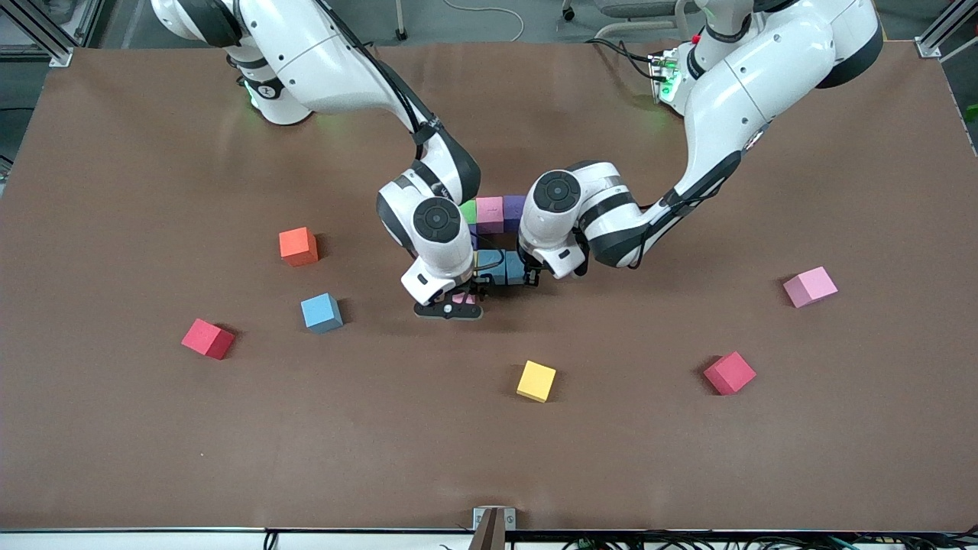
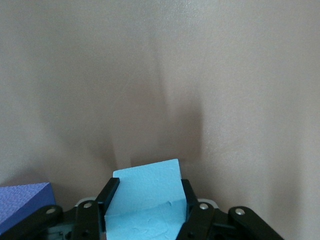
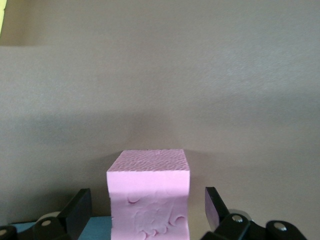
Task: Arrange 11 blocks into digit 3
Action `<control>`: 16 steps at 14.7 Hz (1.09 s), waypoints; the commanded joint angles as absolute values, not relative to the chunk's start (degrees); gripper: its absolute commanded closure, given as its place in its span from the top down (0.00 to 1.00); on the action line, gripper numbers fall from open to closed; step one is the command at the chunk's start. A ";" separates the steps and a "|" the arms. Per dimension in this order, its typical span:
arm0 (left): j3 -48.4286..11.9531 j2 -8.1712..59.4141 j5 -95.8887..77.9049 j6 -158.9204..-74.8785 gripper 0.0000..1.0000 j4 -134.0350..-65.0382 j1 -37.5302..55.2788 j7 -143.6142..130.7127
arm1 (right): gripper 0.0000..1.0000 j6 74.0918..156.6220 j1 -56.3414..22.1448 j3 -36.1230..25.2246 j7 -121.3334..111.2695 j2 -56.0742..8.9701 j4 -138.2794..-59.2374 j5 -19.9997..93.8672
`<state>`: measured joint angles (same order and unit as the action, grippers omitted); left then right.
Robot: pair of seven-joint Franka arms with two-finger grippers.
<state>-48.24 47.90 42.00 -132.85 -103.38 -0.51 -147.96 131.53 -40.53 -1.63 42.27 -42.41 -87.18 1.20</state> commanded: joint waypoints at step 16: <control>-48.16 47.20 43.33 -133.95 0.34 -104.15 -0.62 -147.48 | 1.00 130.24 -19.78 -1.58 8.54 -25.93 -108.00 2.55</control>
<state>-48.23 47.90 42.01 -133.13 -103.58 -0.50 -147.50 127.74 -21.50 -2.30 11.76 -29.48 -102.17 2.52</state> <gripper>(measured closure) 0.458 0.000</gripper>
